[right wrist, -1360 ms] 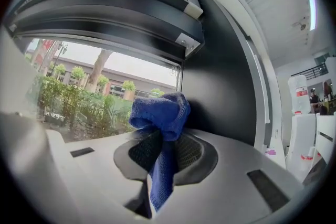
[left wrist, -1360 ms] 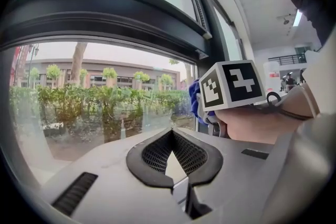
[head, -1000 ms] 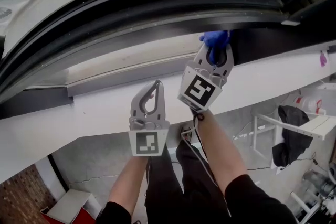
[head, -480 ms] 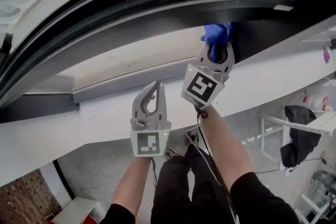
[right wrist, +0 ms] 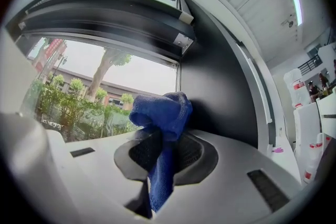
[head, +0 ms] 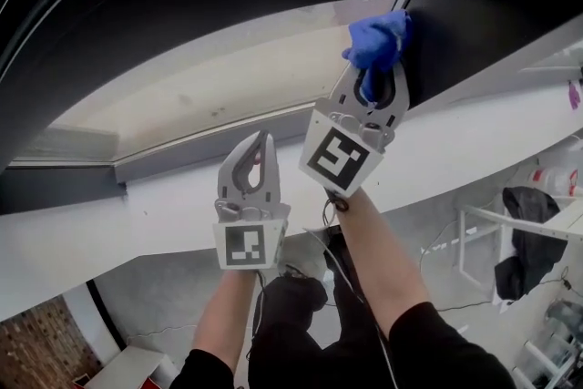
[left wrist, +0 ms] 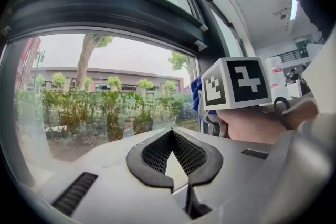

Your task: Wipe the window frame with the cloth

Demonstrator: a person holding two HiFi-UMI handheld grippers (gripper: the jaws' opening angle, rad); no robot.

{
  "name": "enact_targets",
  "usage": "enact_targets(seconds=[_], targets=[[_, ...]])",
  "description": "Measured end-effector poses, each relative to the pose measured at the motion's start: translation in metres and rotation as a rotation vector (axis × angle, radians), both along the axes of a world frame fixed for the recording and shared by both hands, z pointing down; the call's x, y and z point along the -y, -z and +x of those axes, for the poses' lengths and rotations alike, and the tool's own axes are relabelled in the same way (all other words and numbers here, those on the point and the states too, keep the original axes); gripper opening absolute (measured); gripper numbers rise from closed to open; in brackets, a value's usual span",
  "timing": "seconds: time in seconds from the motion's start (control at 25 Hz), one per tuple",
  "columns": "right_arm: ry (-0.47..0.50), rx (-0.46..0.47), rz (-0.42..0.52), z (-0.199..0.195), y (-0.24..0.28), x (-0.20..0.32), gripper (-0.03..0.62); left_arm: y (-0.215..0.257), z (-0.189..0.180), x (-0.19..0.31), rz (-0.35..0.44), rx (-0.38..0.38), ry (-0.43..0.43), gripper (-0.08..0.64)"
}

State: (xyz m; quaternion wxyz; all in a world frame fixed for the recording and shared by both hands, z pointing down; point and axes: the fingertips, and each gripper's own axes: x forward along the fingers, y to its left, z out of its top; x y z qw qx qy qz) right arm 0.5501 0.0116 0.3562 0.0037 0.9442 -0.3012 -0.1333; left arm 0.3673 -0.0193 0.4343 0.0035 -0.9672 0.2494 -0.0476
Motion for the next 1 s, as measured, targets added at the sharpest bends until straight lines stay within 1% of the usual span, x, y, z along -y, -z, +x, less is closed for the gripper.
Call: enact_targets(seconds=[0.16,0.28,0.32,0.44,0.56,0.64,0.76,0.88,1.0], targets=[[0.025,0.037,0.005,-0.001,-0.019,0.0,0.041,-0.019,0.005,0.002,-0.029,-0.024,-0.003,0.006],[0.046,0.087,0.028,-0.001,-0.042,0.0,0.041,-0.033,0.007,0.006,-0.009,-0.047,-0.013,0.006],[0.045,0.09,0.035,-0.001,-0.05,-0.001,0.041,-0.041,0.007,0.009,-0.002,-0.053,-0.019,0.006],[0.034,0.048,0.048,-0.003,-0.079,0.001,0.041,-0.078,0.007,0.014,0.002,-0.094,-0.037,0.006],[0.027,-0.012,0.079,-0.001,-0.086,0.005,0.041,-0.103,0.012,0.013,0.012,-0.113,-0.077,0.006],[0.021,-0.039,0.113,0.001,-0.081,0.004,0.041,-0.106,0.014,0.013,0.031,-0.111,-0.106,0.006],[0.016,-0.062,0.159,0.002,-0.075,0.003,0.041,-0.103,0.015,0.014,0.104,-0.128,-0.122,0.006],[0.013,-0.073,0.173,-0.001,-0.076,0.004,0.041,-0.103,0.014,0.007,0.139,-0.153,-0.15,0.006],[0.002,-0.08,0.168,0.0,-0.078,0.004,0.041,-0.103,0.013,-0.001,0.168,-0.158,-0.173,0.006]])
